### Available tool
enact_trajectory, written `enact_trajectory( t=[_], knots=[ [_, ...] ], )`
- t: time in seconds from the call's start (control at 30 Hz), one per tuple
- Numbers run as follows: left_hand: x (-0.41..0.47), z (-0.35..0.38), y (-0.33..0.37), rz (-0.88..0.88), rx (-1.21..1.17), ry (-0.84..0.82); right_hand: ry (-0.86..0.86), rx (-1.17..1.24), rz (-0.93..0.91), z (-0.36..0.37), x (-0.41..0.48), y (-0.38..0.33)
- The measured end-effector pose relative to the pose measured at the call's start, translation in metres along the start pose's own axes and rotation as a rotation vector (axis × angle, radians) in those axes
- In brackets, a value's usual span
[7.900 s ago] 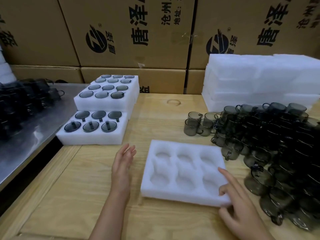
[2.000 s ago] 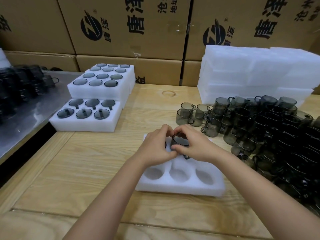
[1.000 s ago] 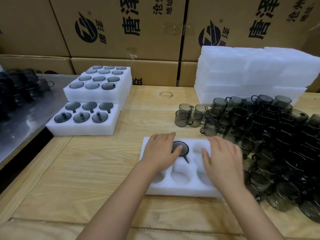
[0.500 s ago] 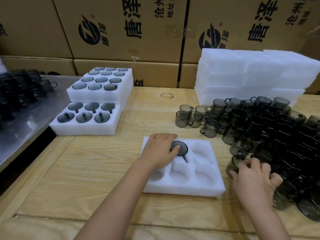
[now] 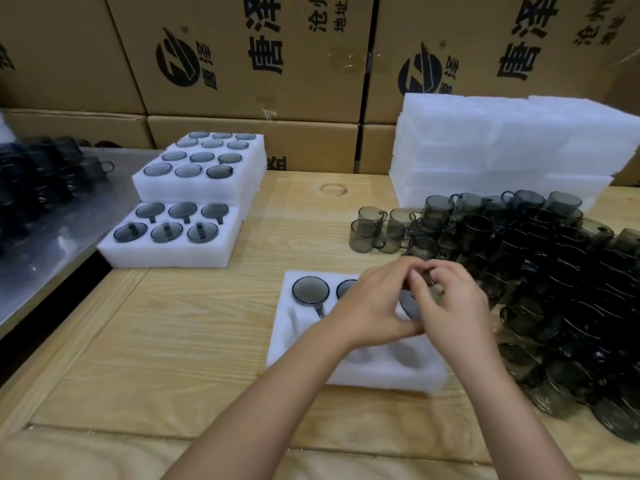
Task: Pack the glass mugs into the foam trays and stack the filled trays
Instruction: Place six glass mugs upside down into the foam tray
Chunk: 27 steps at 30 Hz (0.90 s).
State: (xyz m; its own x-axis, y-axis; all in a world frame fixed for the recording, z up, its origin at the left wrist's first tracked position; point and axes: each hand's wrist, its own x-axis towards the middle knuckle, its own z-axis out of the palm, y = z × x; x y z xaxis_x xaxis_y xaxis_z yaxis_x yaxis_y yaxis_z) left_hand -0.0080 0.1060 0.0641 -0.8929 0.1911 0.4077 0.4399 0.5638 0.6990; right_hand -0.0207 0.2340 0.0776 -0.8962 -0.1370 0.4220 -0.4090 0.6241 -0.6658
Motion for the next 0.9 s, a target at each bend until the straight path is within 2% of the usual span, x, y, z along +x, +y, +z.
enact_trajectory(
  t=[0.23, 0.4, 0.5, 0.6, 0.67, 0.73, 0.9],
  knots=[
    [0.006, -0.01, -0.02, -0.201, -0.136, 0.003, -0.294, 0.24, 0.084, -0.021, 0.028, 0.01],
    [0.009, -0.006, -0.027, -0.196, -0.017, -0.098, -0.28, 0.045, 0.038, -0.018, 0.042, 0.018],
    [0.007, -0.006, -0.032, -0.178, 0.098, -0.136, -0.237, 0.066, 0.086, -0.008, 0.043, 0.026],
    [0.006, -0.007, -0.038, -0.179, 0.117, -0.129, -0.176, 0.144, 0.208, 0.004, 0.044, 0.032],
    [0.007, -0.008, -0.04, -0.204, 0.119, -0.147, -0.145, 0.107, 0.236, 0.011, 0.043, 0.037],
    [0.007, -0.006, -0.041, -0.205, 0.148, -0.164, -0.109, 0.029, 0.21, 0.016, 0.042, 0.039],
    [0.006, -0.006, -0.043, -0.191, 0.158, -0.139, -0.087, -0.145, 0.015, 0.02, 0.041, 0.036]
  ],
)
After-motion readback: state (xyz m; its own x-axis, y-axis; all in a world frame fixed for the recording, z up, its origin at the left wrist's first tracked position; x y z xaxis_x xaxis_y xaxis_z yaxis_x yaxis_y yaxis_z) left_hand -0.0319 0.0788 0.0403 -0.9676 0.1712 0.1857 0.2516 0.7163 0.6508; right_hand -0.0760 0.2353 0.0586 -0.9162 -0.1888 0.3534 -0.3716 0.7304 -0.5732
